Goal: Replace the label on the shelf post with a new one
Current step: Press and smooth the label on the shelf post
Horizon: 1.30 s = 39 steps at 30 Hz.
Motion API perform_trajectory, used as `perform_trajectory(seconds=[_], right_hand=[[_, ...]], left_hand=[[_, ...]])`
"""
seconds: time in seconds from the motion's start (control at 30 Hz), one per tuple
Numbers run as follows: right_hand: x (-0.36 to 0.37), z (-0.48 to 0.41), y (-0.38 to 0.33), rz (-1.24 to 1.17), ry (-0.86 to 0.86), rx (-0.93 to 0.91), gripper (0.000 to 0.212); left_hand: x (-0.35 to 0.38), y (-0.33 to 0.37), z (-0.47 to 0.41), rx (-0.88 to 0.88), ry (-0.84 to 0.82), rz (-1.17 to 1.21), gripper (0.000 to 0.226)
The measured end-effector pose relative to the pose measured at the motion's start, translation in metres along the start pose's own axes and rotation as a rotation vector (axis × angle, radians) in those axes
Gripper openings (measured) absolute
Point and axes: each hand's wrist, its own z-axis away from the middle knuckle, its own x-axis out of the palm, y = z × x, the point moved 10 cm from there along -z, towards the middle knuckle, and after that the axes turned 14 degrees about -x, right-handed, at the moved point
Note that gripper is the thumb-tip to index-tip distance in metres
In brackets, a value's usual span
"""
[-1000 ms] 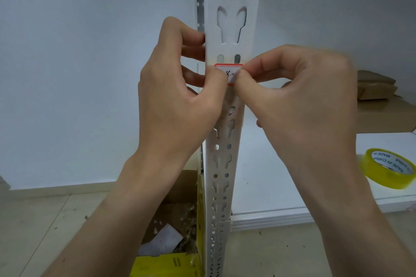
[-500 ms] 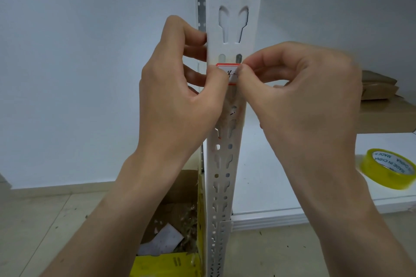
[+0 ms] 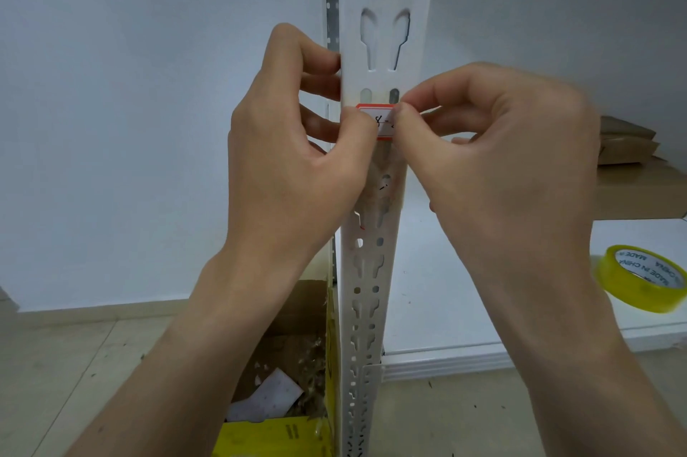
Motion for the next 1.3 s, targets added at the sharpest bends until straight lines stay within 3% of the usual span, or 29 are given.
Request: perform_trajectory(seconds=[0.37,0.93,1.07,1.3], right_hand=[[0.0045,-0.0013,-0.0010,0.019,-0.094,0.012,0.011],[0.0036,-0.0016,0.0006,-0.012,-0.066,0.016,0.007],[0.0062,-0.0017,0.0025,-0.022,-0.135,0.023,0.007],[0.0029,-0.0001,0.0036,-0.052,-0.075,0.032,0.007]], left_hand=[[-0.0004,-0.0032,0.0007,-0.011,0.009,-0.013,0.023],[-0.0013,-0.0017,0.0007,-0.015,0.016,-0.007,0.021],[-0.0011,-0.0024,0.0004,-0.027,0.008,-0.007,0.021],[-0.0005,-0.0013,0.0014,-0.032,0.002,0.001,0.025]])
